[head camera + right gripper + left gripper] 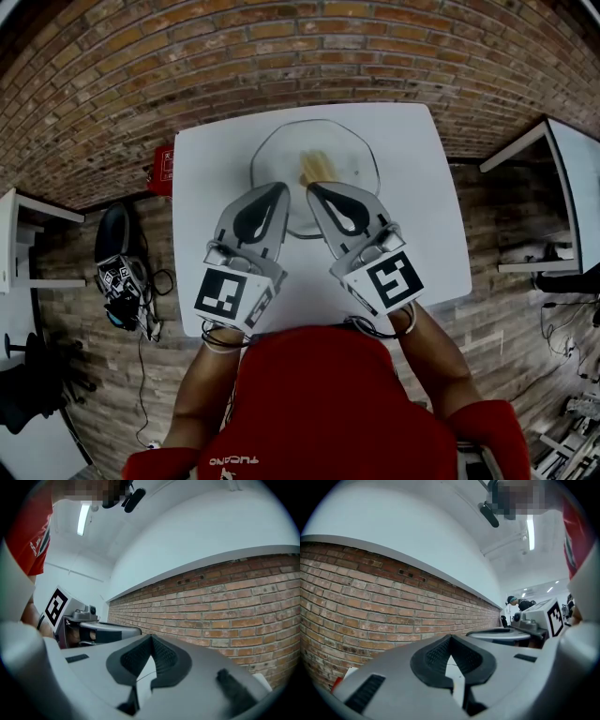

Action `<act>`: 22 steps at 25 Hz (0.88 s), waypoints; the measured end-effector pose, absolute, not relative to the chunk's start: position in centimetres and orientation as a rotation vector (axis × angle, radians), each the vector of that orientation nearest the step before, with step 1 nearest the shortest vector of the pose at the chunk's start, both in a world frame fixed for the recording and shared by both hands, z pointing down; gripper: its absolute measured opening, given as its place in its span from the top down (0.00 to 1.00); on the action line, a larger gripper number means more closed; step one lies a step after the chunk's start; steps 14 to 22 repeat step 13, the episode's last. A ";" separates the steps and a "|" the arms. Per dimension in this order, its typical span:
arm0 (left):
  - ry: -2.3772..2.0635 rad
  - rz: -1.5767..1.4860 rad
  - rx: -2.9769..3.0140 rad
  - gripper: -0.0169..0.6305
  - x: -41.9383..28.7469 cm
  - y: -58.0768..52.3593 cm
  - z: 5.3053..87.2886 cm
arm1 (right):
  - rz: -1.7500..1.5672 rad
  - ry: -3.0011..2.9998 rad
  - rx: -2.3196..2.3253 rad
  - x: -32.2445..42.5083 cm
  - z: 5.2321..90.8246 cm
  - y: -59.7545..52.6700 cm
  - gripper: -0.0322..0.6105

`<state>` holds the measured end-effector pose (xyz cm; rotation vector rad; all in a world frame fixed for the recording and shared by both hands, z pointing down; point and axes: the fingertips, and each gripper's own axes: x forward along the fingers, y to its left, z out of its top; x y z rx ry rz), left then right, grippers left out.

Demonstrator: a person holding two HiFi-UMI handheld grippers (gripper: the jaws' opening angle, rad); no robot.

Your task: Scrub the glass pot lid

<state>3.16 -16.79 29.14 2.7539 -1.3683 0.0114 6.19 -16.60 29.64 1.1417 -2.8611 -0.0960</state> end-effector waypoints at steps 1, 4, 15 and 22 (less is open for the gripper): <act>-1.368 0.011 2.753 0.95 3.2 -16.8 29.1 | -0.094 -2.861 1.142 6.2 29.7 -16.6 0.90; -1.367 0.010 2.753 0.95 3.3 -16.7 29.0 | -0.086 -2.860 1.148 6.4 29.7 -16.5 0.90; -1.367 0.005 2.749 0.95 3.2 -16.5 28.8 | -0.082 -2.861 1.159 6.7 29.4 -16.5 0.90; -1.367 0.005 2.749 0.95 3.2 -16.5 28.8 | -0.082 -2.861 1.159 6.7 29.4 -16.5 0.90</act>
